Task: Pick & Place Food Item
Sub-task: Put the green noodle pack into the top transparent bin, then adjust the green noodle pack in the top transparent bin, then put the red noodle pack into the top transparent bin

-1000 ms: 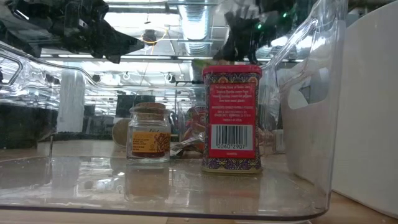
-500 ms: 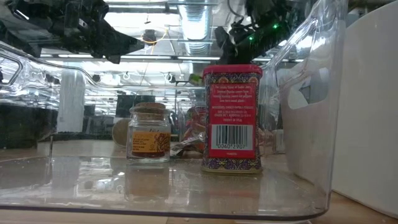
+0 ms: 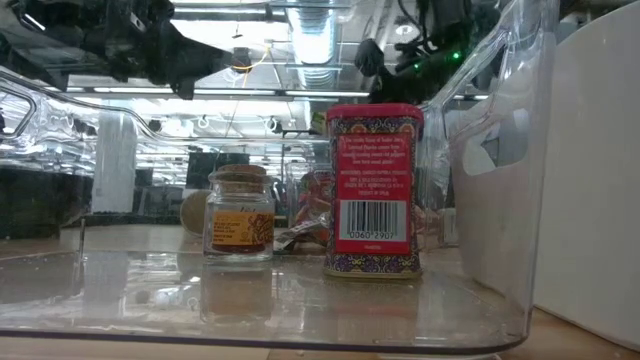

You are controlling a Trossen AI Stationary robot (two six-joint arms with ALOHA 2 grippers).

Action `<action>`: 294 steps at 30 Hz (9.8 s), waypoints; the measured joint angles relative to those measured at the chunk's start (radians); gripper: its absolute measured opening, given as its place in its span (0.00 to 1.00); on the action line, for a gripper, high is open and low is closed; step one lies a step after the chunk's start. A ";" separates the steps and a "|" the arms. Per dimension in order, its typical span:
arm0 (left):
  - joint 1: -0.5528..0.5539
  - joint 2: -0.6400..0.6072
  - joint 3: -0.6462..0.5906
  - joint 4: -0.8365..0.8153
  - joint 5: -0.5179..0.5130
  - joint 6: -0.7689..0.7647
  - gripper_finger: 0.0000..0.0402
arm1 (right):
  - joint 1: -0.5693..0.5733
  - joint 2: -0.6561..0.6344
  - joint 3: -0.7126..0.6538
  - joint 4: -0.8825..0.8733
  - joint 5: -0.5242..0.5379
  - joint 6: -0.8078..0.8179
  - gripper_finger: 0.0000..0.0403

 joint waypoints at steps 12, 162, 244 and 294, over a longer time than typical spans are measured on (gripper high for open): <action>0.000 0.000 0.000 0.024 -0.007 -0.023 0.00 | 0.036 0.160 -0.016 0.217 0.155 0.306 0.00; 0.325 1.097 1.202 -0.997 0.187 0.611 0.00 | 0.212 -0.663 -0.589 0.077 0.037 -0.466 0.25; 0.231 0.948 1.078 -1.036 0.280 0.525 0.08 | 0.210 -0.663 -0.588 0.035 0.027 -0.484 0.25; -0.048 0.214 0.402 -0.503 0.250 0.232 0.09 | -0.116 -0.655 -0.445 -0.526 -0.097 -0.346 0.25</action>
